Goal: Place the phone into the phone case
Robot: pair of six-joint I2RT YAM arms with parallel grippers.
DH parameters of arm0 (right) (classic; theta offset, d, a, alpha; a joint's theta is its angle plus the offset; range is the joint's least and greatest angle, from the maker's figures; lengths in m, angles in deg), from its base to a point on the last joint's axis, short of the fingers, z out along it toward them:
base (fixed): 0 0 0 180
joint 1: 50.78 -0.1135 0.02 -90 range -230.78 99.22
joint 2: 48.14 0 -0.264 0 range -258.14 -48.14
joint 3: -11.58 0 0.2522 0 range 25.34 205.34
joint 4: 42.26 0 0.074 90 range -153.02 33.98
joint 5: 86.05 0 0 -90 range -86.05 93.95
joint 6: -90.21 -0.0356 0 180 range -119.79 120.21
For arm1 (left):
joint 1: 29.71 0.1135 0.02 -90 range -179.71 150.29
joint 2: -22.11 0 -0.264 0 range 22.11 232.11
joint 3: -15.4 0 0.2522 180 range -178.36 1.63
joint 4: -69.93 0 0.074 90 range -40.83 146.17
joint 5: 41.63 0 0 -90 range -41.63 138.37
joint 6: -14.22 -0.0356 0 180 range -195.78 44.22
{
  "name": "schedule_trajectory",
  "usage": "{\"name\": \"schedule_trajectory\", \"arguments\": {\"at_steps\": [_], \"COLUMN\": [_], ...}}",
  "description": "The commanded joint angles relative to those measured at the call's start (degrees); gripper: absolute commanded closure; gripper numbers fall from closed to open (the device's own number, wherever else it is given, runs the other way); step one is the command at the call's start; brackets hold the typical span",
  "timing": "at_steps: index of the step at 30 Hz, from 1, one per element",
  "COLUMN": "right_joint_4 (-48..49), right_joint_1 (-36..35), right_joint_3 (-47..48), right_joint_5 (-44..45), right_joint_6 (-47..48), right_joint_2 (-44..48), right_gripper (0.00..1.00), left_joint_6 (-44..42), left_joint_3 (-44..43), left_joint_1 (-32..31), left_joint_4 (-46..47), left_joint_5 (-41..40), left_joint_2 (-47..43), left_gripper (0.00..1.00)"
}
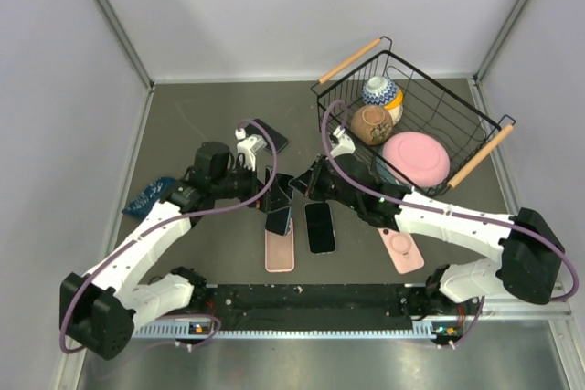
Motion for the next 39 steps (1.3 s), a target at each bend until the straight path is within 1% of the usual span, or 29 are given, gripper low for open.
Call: {"name": "schedule_trajectory", "arguments": {"at_steps": [1,3,5,6,7,9,10,12,13,15,16,17,19,20,21,22,23,24,25,26,29,37,39], "right_joint_4": [1.0,0.1,-0.8,-1.3,-1.8,-3.5,-3.4,-2.9,-2.7,-2.3,-0.5,0.1,2.3,2.9,3.6,3.6,3.5,3.5,3.5,3.6,4.3,6.9,9.1], "right_joint_1": [1.0,1.7,2.3,2.6,2.9,3.0,3.4,3.6,3.7,3.9,4.0,4.2,4.3,4.3,4.4,4.4,4.4,4.4,4.4,4.4,4.6,6.0,6.3], "right_joint_3": [0.2,-0.6,-1.1,-1.6,-1.7,-2.3,-2.7,-3.3,-3.3,-3.1,-3.1,-3.1,-3.0,-2.8,-2.3,-1.8,-0.9,-0.5,-0.1,0.5,1.1,0.5,-0.7], "right_joint_5": [-1.8,-2.7,-5.3,-6.2,-7.5,-8.6,-10.2,-12.2,-13.9,-15.9,-17.7,-18.7,-21.0,-21.5,-22.4,-22.7,-22.9,-23.6,-24.0,-24.3,-25.1,-26.0,-26.4], "right_joint_6": [0.8,0.8,1.1,1.4,2.2,2.6,2.5,2.5,2.4,2.3,1.5,1.2,0.2,-0.1,-0.4,-0.6,-0.7,-0.7,-0.7,-0.8,-1.3,-2.8,-3.8], "right_joint_2": [3.3,4.4,5.0,5.3,5.2,5.1,4.8,3.6,3.0,1.3,-0.3,-1.4,-4.2,-5.0,-5.9,-8.1,-9.2,-10.4,-12.3,-13.4,-16.0,-21.7,-23.1], "right_gripper": [1.0,1.0,1.0,1.0,1.0,1.0,1.0,1.0,1.0,1.0,1.0,1.0,1.0,1.0,1.0,1.0,1.0,1.0,1.0,1.0,1.0,1.0,1.0], "left_joint_6": [-1.7,-0.3,2.4,2.5,2.5,3.9,5.4,7.6,9.3,10.3,11.6,12.0,12.8,12.8,13.2,14.5,15.5,18.6,19.4,20.0,22.6,25.1,26.2], "left_joint_3": [0.1,0.4,0.4,0.0,0.3,1.8,2.5,3.9,4.2,5.8,6.2,6.7,8.1,8.4,8.8,8.9,9.9,10.8,12.3,15.0,18.3,23.6,25.8], "left_joint_1": [0.0,0.0,0.0,0.2,0.3,0.5,0.5,0.7,0.8,0.9,0.9,1.0,1.0,1.0,1.0,1.0,0.9,0.8,0.8,0.8,0.8,0.4,0.3], "left_joint_4": [-0.7,-1.9,-4.0,-7.8,-8.4,-8.7,-8.4,-8.4,-9.7,-10.2,-10.6,-10.5,-10.1,-10.2,-10.6,-11.0,-11.0,-10.6,-9.2,-5.9,-2.5,2.4,3.4], "left_joint_5": [2.5,0.6,-6.0,-8.5,-12.0,-16.4,-20.0,-24.0,-25.5,-28.6,-29.6,-29.1,-27.9,-28.3,-28.9,-29.1,-31.9,-32.9,-32.7,-32.2,-31.9,-27.0,-25.7], "left_joint_2": [-3.8,-4.4,-5.2,-5.5,-6.6,-9.5,-10.5,-12.1,-12.2,-11.6,-11.0,-10.4,-7.9,-6.9,-5.0,-4.0,-2.6,-2.4,-2.4,-2.5,-3.1,-3.6,-4.6], "left_gripper": [0.01,0.01,0.01,0.01,0.01,0.01,0.01,0.02,0.13,0.29,0.42,0.46,0.6,0.83,0.94,1.0,1.0,1.0,1.0,1.0,1.0,1.0,1.0]}}
